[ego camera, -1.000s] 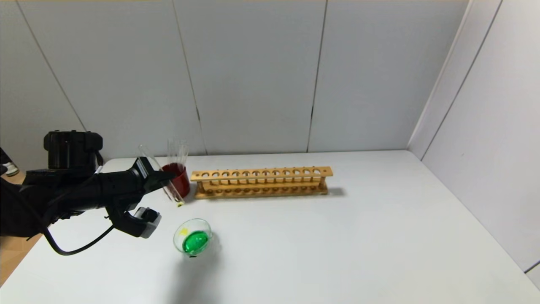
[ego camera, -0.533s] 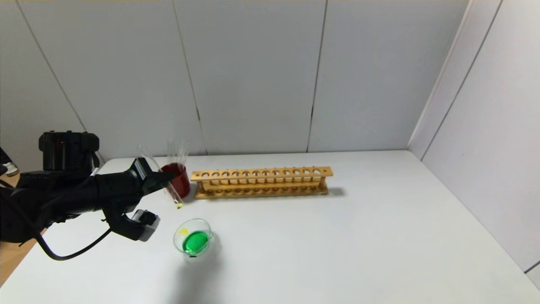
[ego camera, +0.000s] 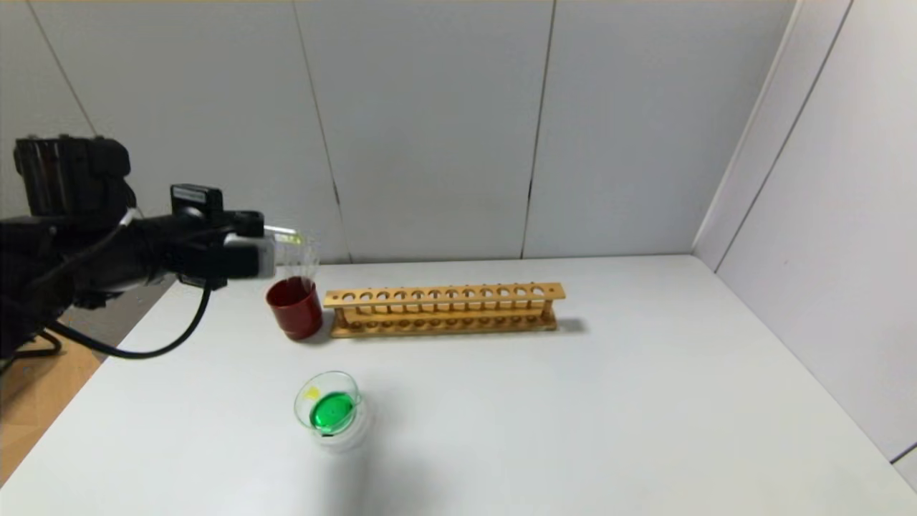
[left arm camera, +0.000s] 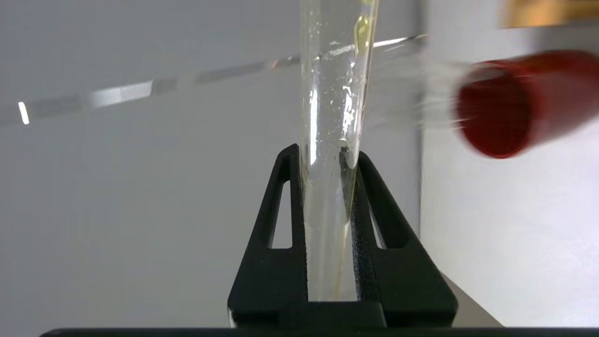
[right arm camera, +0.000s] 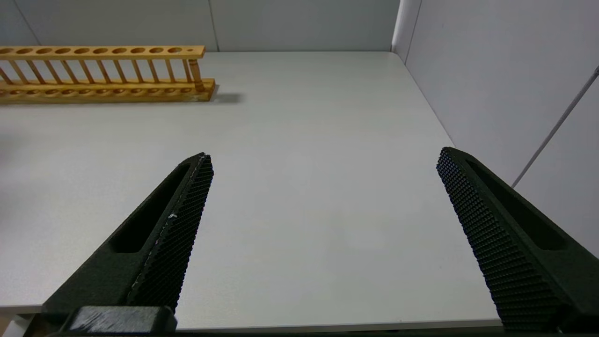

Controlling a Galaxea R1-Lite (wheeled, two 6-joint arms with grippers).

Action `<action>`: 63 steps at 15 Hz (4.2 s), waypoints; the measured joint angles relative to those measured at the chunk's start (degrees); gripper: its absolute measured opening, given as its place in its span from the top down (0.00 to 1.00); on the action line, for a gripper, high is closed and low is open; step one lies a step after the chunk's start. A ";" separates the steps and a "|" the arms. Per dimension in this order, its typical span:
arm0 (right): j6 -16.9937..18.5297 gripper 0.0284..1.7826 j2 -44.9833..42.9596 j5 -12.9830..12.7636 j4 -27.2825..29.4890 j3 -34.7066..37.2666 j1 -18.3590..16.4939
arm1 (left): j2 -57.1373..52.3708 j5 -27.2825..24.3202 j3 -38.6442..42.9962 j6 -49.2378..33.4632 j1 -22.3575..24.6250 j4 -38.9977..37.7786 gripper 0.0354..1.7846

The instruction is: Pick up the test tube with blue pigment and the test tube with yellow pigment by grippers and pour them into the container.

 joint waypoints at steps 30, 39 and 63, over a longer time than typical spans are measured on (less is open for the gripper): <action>0.00 0.02 0.00 0.00 0.00 0.00 0.00 | 21.38 -13.18 -2.34 -90.03 6.66 -30.40 0.84; 0.00 0.02 0.00 0.00 0.00 0.00 0.00 | 28.71 -13.86 0.02 -93.15 7.20 -39.36 0.84; 0.00 0.02 0.00 0.00 0.00 0.00 0.00 | 31.85 -14.29 4.19 -92.90 7.27 -51.86 0.11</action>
